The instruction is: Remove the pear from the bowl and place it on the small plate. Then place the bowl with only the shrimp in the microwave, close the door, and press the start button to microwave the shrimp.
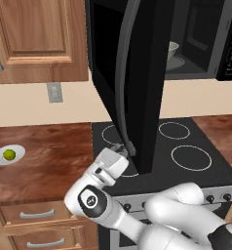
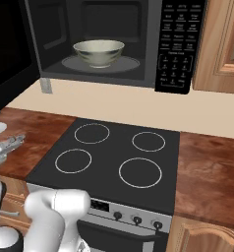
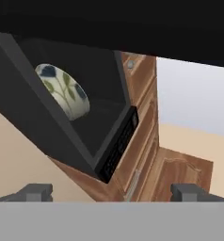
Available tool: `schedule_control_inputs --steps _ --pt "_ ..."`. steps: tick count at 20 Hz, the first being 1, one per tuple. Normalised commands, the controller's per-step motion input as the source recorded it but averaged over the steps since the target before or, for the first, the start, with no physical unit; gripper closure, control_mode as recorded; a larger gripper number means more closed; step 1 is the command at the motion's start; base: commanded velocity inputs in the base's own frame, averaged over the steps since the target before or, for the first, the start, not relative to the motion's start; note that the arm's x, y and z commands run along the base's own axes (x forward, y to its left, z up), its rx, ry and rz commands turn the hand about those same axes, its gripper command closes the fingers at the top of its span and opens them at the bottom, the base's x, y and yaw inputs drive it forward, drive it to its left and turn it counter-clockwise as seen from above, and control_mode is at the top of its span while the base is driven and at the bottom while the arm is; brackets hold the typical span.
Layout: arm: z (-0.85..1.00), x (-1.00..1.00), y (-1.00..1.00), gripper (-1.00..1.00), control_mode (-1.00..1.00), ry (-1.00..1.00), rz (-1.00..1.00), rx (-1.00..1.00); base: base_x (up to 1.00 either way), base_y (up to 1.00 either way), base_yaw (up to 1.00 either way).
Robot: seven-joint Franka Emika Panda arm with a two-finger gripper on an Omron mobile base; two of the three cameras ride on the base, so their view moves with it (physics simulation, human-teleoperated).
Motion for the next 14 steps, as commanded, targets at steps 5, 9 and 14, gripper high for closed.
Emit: schedule_control_inputs --steps 5,9,14 --pt "0.02 0.00 1.00 -1.00 -1.00 0.06 -0.01 -0.16 0.00 0.00 0.00" --pt "-0.11 0.00 0.90 -1.00 -1.00 0.04 -0.01 -0.12 0.00 0.00 0.00" --pt "0.44 -0.23 0.39 -1.00 -1.00 0.02 -0.09 -0.08 0.00 0.00 0.00"
